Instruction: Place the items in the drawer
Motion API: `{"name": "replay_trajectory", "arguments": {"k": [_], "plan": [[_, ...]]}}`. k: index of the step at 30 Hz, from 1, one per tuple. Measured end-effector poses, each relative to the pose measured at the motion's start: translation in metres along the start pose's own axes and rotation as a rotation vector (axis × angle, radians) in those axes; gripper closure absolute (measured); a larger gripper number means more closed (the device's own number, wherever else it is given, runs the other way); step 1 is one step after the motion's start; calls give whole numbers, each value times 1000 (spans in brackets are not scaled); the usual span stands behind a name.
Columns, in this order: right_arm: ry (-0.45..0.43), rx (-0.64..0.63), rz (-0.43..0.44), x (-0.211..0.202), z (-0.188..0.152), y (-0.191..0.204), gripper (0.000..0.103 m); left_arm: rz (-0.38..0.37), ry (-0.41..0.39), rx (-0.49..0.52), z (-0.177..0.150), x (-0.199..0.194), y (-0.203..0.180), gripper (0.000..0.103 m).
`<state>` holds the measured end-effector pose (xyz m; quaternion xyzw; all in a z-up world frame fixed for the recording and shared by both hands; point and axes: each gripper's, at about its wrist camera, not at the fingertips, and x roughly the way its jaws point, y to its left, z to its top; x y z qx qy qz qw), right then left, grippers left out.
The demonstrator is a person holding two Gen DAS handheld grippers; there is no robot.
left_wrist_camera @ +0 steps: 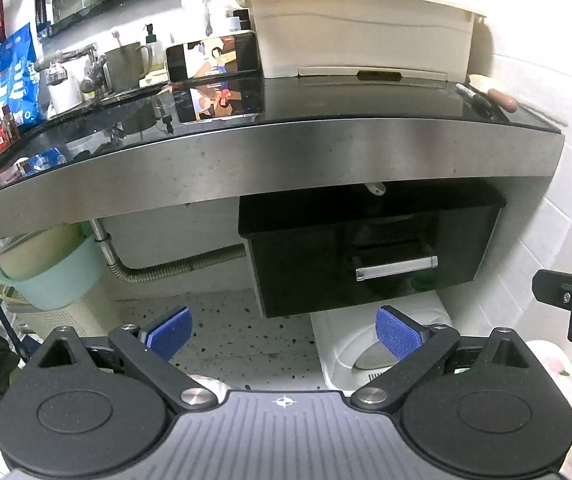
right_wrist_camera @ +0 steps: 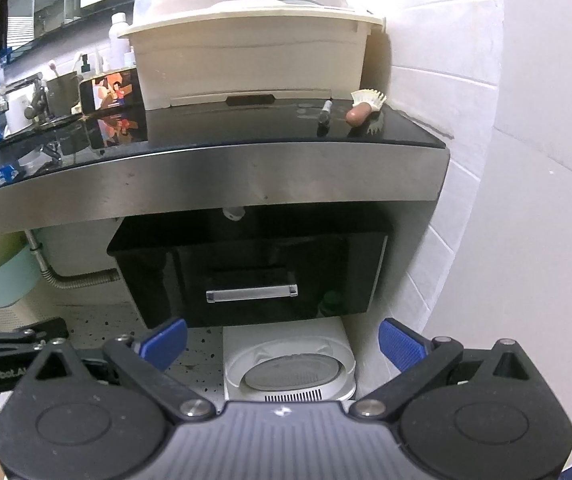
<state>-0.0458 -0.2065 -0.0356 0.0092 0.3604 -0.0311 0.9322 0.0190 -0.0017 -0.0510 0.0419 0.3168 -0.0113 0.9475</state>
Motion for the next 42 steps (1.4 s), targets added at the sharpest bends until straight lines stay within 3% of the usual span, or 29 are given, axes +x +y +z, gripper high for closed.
{"name": "replay_trajectory", "arguments": {"k": [42], "plan": [[-11,-15,25,-11,0,14,0,4,17,-31,5,-2,4,4]]}}
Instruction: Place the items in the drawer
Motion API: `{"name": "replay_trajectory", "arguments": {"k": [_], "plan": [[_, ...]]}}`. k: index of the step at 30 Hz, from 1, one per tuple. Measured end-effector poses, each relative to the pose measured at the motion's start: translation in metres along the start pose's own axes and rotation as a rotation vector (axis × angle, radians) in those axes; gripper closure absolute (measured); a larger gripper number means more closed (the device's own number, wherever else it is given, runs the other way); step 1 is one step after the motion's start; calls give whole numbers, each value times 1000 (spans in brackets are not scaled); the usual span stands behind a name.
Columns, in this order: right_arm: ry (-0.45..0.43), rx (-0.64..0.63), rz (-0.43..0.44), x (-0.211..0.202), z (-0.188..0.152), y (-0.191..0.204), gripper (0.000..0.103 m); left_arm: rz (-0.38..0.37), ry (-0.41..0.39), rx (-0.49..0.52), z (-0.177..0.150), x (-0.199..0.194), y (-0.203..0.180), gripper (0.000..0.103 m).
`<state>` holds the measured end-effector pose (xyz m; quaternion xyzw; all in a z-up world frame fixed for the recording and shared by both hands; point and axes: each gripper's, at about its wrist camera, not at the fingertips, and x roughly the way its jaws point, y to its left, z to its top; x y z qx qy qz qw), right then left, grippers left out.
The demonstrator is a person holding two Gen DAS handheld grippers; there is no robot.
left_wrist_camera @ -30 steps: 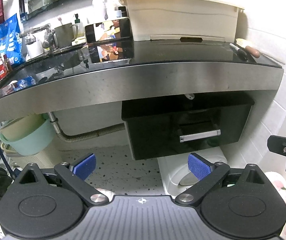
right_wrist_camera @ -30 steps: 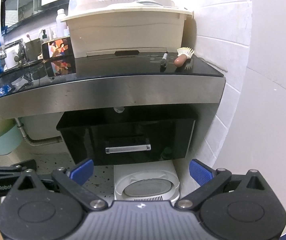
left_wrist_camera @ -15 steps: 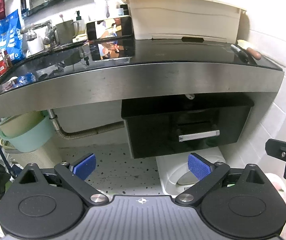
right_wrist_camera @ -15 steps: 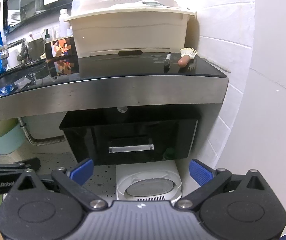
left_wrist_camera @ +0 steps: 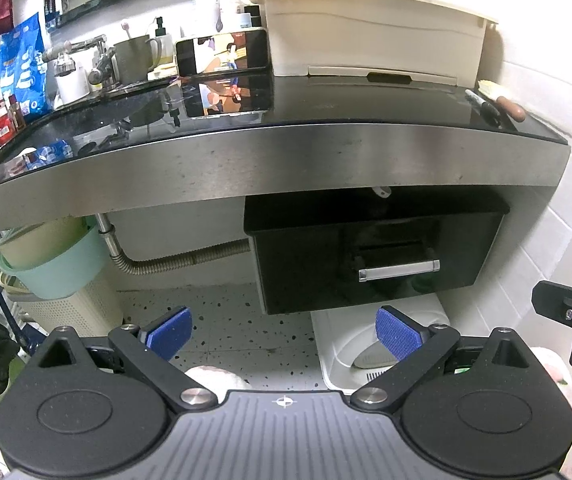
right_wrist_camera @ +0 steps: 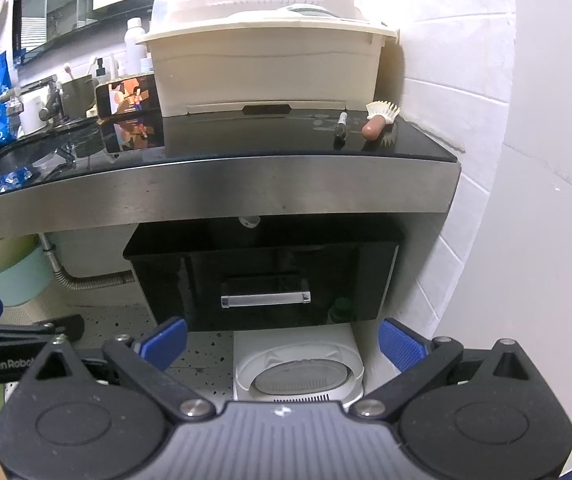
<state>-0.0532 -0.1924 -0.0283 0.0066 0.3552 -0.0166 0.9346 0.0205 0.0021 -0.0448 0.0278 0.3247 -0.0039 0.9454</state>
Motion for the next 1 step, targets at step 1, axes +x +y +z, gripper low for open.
{"name": "replay_trajectory", "arguments": {"k": [1], "plan": [[1,-1,-1,0,0,0,0,1,-1,0,0,0,0,4]]}}
